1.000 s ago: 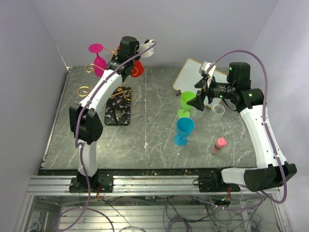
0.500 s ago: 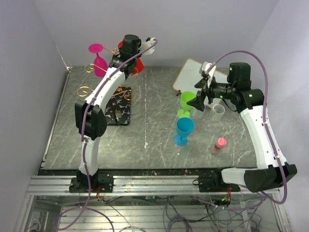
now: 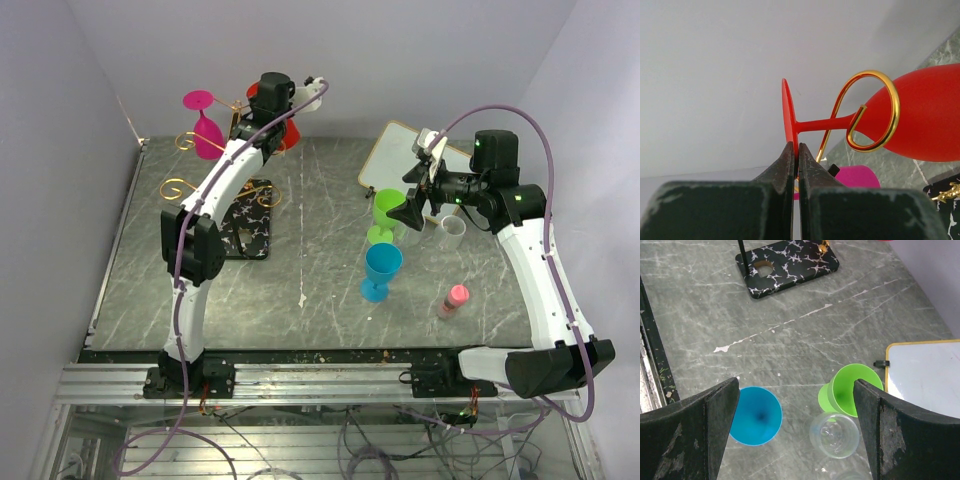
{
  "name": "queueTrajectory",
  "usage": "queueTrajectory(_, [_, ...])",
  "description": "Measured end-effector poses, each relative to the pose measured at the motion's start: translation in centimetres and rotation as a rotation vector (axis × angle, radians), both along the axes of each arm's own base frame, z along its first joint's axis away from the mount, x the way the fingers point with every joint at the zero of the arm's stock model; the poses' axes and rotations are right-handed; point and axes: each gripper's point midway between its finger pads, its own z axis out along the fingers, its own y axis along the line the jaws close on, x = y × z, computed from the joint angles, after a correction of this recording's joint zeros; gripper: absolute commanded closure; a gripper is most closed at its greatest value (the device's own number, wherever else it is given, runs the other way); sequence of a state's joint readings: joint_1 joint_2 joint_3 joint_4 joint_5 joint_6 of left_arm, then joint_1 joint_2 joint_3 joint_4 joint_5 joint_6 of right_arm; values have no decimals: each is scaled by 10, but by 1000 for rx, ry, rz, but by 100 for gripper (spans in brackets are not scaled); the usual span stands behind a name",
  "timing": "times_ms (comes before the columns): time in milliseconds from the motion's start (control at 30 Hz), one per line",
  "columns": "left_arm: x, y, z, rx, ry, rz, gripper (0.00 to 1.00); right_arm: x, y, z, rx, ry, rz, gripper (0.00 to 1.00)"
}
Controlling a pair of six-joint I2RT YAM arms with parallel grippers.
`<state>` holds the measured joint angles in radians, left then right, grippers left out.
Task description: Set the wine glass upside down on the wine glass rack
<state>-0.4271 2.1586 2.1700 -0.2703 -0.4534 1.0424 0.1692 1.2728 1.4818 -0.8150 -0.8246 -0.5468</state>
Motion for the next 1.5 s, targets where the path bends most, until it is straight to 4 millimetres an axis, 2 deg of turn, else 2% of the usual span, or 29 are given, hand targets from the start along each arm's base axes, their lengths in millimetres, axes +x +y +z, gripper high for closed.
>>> queueTrajectory(267, [2, -2, 17, -26, -47, -2, 93, 0, 0, -1, 1, 1, 2, 4])
queueTrajectory(833, [6, -18, 18, -46, -68, -47, 93, -2, -1, -4, 1, 7, 1, 4])
queueTrajectory(1067, [5, -26, 12, -40, -61, -73, 93, -3, -1, -6, 0, 9, -2, 3])
queueTrajectory(1367, [4, -35, -15, -22, -13, -95, 93, -2, -2, -7, 0, 8, -2, 3])
queueTrajectory(1500, [2, -37, -14, -23, -13, -101, 93, -1, -2, -6, 1, 4, -4, 3])
